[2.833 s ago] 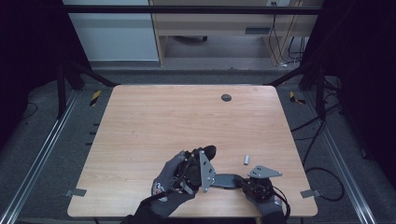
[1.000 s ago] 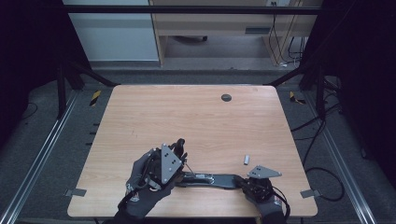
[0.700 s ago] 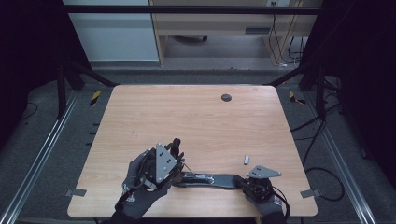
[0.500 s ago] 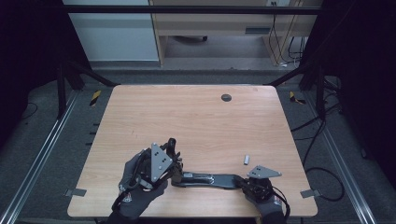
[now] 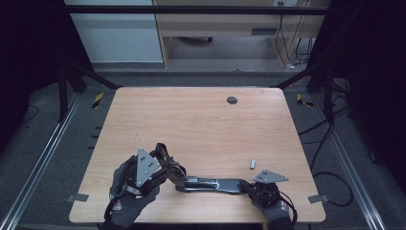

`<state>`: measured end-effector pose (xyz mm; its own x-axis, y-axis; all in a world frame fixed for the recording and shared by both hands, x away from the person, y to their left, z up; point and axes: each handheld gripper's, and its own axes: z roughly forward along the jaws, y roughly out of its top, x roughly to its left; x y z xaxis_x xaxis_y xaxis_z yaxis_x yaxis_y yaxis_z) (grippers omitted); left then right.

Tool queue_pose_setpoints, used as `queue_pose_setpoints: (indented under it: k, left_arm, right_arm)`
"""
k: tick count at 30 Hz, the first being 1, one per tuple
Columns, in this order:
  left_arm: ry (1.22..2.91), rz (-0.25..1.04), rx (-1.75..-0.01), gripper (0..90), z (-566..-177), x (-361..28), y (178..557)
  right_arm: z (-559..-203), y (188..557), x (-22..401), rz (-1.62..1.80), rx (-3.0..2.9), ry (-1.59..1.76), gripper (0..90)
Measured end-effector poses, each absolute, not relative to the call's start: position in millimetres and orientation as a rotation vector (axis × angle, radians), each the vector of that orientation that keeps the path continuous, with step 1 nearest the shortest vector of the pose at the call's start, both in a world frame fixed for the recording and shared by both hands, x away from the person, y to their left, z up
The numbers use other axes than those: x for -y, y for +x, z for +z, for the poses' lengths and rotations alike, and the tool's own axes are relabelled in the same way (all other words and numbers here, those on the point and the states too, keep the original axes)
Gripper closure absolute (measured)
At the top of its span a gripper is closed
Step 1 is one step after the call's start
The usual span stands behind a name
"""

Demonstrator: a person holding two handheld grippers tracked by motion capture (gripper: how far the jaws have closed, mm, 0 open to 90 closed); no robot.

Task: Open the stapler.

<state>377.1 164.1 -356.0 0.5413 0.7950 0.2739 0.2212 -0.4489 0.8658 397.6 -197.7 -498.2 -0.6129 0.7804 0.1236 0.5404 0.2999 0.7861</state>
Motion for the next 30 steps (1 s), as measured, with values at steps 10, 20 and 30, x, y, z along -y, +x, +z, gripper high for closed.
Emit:
queue_pose_setpoints:
  k: [10, 20, 30]
  left_arm:
    - [1.922, 0.866, -0.850, 53.1, -360, -175, 375]
    - [1.913, 0.868, -0.872, 51.8, -364, -181, 379]
    - [1.899, 0.857, -0.897, 51.0, -367, -188, 380]
  right_arm:
    - [-498, 398, 197, 1.204, -2.289, 1.188, 90.0]
    - [-498, 399, 197, 1.204, -2.286, 1.195, 90.0]
    - [-498, 399, 197, 1.205, -2.287, 1.197, 90.0]
